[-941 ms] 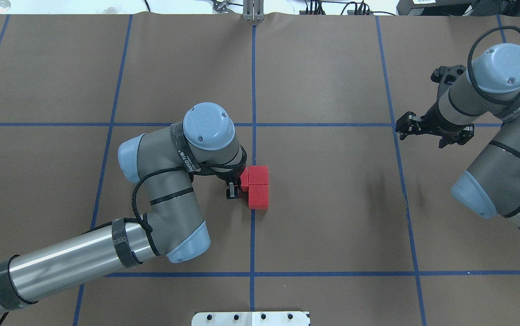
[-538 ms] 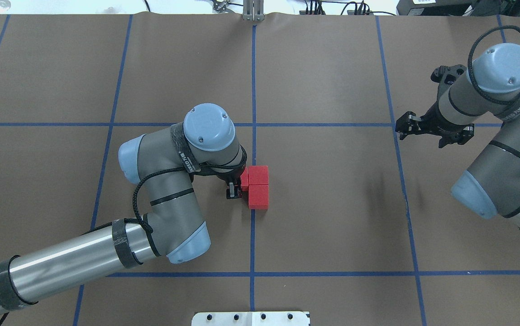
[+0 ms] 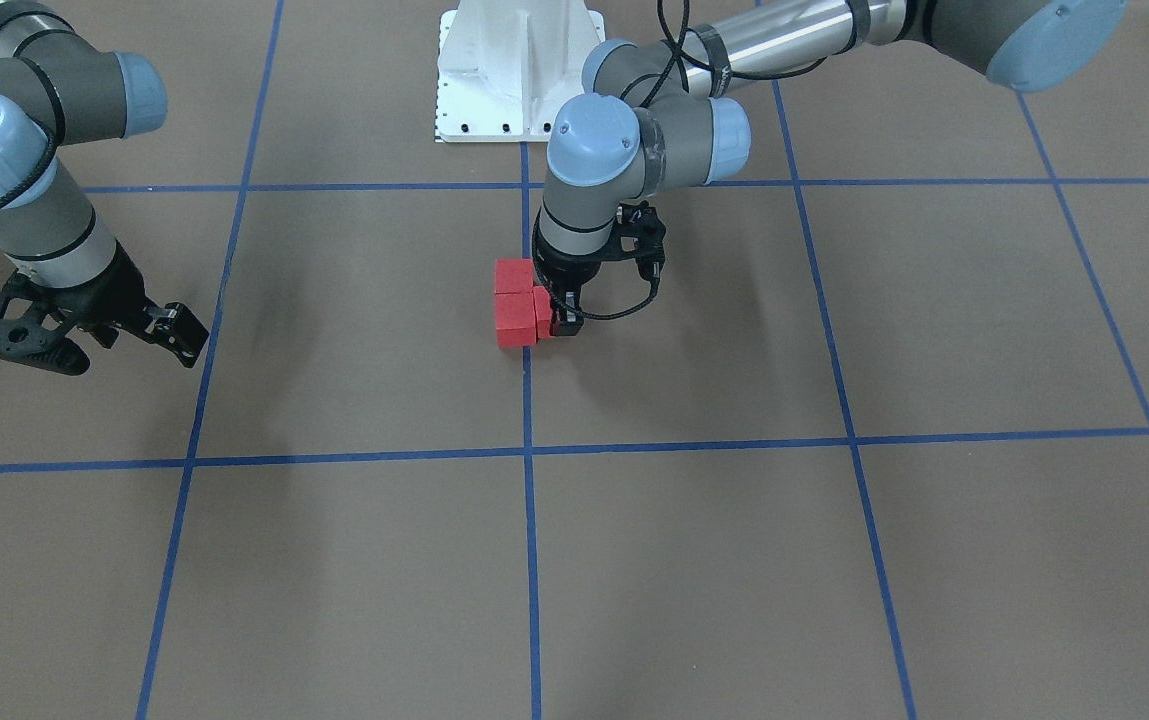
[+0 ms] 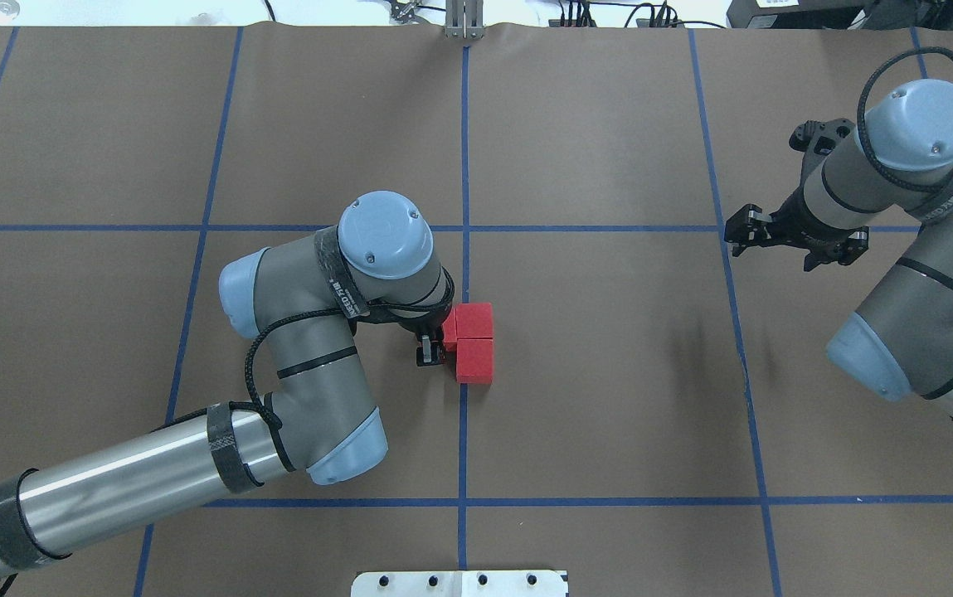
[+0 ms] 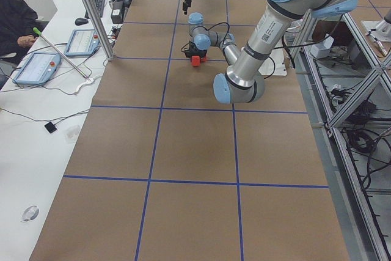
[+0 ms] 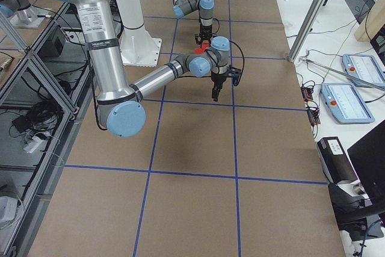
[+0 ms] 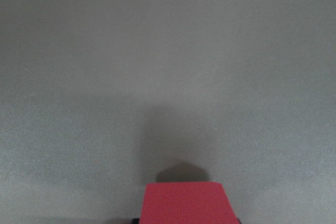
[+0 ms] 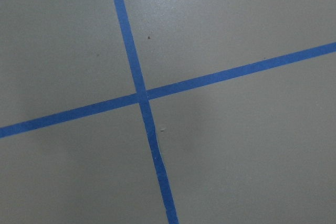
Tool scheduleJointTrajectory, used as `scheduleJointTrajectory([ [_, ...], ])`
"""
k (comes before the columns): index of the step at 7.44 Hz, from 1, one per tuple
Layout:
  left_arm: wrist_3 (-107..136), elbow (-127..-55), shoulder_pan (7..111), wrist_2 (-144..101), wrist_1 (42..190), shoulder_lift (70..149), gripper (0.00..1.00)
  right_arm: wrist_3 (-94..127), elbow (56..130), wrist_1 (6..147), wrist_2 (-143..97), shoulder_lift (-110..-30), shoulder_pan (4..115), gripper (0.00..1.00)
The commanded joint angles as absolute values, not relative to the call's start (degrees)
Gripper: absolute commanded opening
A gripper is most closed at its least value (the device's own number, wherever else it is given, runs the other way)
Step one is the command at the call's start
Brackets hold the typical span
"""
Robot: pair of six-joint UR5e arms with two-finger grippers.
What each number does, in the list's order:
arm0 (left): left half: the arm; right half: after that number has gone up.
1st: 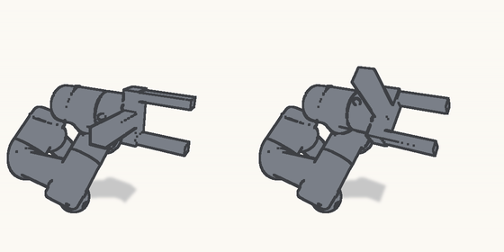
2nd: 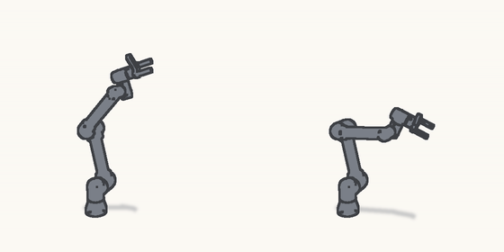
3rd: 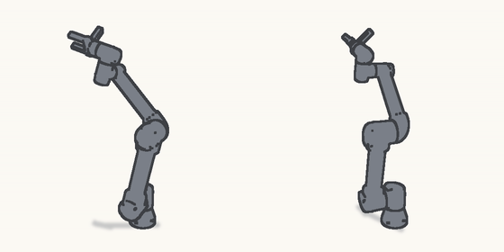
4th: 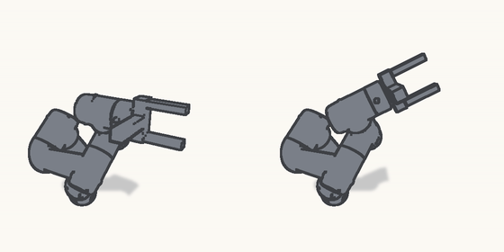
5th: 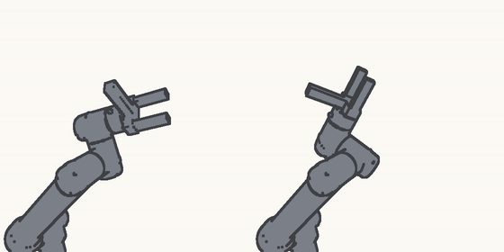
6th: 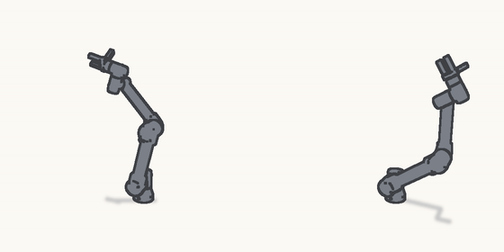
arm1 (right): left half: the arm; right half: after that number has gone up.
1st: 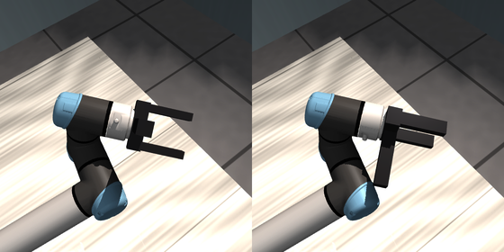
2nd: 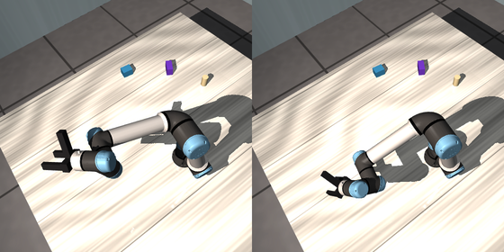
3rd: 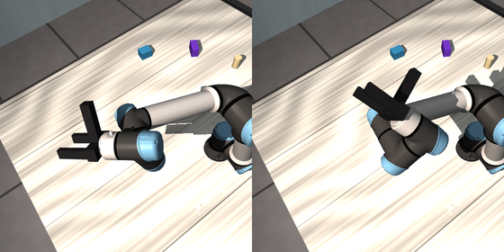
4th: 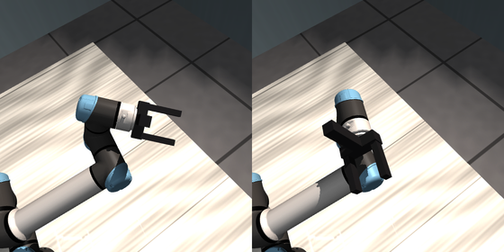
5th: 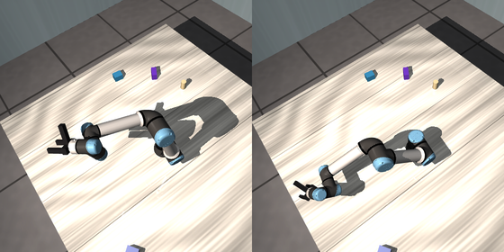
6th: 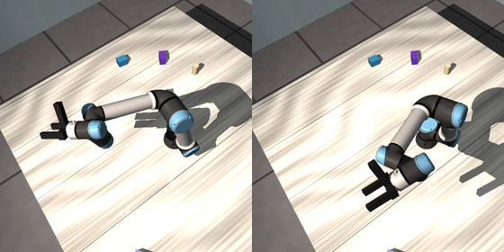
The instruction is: Form red blocks into L shape at center
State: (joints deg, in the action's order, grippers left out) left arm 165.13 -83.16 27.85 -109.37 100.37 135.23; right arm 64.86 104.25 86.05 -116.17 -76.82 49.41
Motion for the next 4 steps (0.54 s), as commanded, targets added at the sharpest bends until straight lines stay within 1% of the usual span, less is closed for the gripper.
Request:
scheduleJointTrajectory([
  [1,165.06,-83.06,27.77,-109.25,100.37,135.26,0.00,64.86,104.24,86.04,-116.19,-76.82,49.39,1.00],
  [4,164.97,-83.06,27.69,-108.19,100.37,135.44,0.00,64.86,104.24,86.04,-116.19,-76.82,49.39,1.00],
])
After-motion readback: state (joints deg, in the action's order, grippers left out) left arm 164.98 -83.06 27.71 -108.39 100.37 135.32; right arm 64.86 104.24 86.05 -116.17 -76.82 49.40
